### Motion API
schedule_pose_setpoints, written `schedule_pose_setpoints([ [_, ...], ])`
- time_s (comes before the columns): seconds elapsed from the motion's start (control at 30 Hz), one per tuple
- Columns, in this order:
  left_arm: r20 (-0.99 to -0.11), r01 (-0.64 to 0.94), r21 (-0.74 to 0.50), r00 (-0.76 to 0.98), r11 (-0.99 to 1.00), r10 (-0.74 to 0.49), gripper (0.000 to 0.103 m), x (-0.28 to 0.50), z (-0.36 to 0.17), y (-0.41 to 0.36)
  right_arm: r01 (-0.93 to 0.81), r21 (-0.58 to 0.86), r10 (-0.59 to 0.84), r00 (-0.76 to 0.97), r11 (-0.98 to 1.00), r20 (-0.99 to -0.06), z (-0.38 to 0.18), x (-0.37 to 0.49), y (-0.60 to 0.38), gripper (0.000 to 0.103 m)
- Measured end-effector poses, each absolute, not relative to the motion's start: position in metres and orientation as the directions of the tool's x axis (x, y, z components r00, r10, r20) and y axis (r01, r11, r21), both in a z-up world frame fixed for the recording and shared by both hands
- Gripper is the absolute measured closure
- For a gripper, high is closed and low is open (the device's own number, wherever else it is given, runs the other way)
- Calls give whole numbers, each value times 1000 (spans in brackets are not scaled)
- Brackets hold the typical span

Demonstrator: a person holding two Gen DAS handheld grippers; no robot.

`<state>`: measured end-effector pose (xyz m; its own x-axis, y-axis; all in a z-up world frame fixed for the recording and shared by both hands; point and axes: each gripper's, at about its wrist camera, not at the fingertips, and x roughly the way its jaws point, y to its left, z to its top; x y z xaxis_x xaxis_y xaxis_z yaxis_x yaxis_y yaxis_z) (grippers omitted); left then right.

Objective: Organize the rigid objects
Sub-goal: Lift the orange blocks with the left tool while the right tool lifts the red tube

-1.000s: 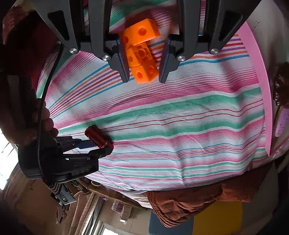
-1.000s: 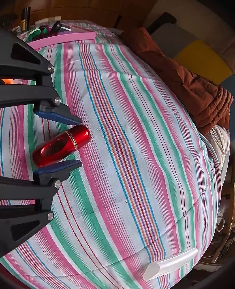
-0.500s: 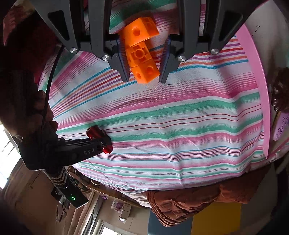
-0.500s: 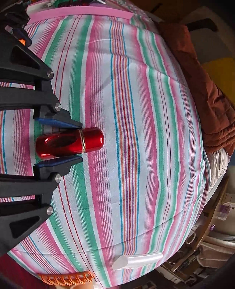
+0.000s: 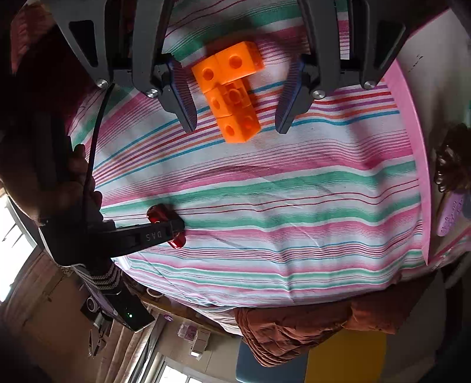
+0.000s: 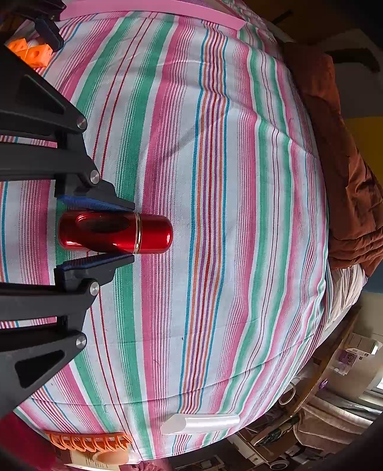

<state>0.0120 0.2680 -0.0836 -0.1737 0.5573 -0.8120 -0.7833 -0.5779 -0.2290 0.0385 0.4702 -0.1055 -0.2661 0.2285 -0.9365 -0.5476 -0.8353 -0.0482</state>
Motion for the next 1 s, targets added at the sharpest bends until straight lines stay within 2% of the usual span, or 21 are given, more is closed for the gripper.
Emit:
schedule_pose_setpoints([
  [0.23,-824,-780,-220,-174,-586,540,49,15,-82,259,-548,-48,228,-265,-835,-937,-103,39,468,76],
  [0.4,-834,-807,-216,-141,-550,534,62,24,-85,265,-547,-50,228,-264,-835,-937,-102,40,468,76],
  [0.57,-836,-808,-211,-142,-550,530,63,28,-84,266,-547,-51,229,-263,-836,-937,-103,40,469,76],
  [0.87,-830,-814,-133,-221,-565,512,64,39,-83,270,-541,-56,233,-265,-839,-936,-103,39,470,77],
  [1.0,-817,-798,-143,-239,-586,525,67,36,-80,264,-539,-55,234,-270,-840,-934,-103,39,471,77],
])
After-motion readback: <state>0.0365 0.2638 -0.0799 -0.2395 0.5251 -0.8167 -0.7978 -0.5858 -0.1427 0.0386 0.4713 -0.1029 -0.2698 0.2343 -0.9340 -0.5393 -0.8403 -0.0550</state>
